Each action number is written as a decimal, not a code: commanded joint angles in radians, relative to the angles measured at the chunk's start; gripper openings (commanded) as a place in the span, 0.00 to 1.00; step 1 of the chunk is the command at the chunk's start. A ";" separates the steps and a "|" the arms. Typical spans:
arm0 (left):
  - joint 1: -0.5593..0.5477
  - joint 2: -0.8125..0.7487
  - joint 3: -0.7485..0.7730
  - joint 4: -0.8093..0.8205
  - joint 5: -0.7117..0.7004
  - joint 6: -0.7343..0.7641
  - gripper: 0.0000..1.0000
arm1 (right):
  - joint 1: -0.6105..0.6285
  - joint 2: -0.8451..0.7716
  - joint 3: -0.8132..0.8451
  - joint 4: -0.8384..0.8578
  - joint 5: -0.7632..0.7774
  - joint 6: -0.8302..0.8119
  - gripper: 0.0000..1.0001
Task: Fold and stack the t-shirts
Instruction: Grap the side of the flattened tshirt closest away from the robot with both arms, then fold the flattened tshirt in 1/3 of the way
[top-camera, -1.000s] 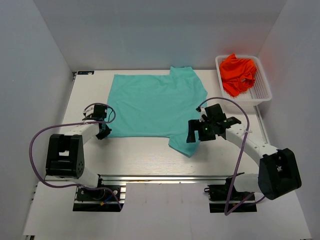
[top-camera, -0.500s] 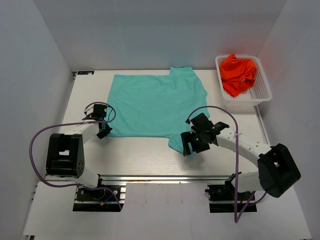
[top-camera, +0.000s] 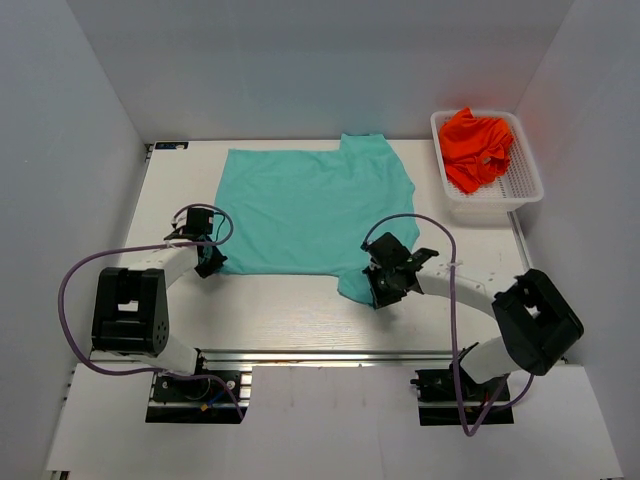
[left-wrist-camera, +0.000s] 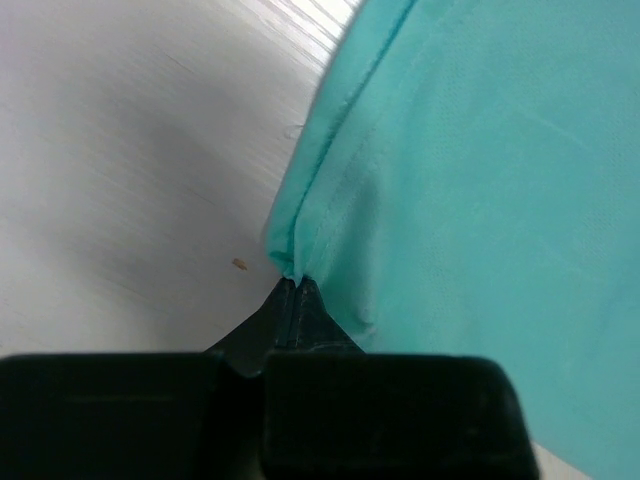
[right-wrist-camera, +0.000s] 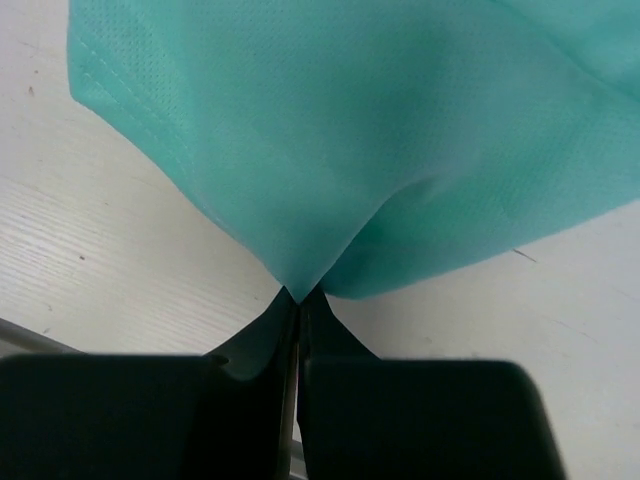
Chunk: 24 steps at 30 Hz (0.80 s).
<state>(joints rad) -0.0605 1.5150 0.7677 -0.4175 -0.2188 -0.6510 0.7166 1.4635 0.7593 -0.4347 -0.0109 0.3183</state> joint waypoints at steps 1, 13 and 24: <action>0.002 -0.035 0.018 -0.026 0.087 0.037 0.00 | 0.003 -0.080 -0.011 0.027 0.084 0.022 0.00; 0.011 0.042 0.255 -0.083 0.137 0.057 0.00 | -0.075 -0.014 0.250 0.111 0.246 0.074 0.00; 0.041 0.263 0.550 -0.064 0.174 0.079 0.00 | -0.239 0.153 0.448 0.132 0.298 0.048 0.00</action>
<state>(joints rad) -0.0299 1.7748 1.2541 -0.4923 -0.0574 -0.5884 0.5095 1.5887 1.1442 -0.3397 0.2424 0.3706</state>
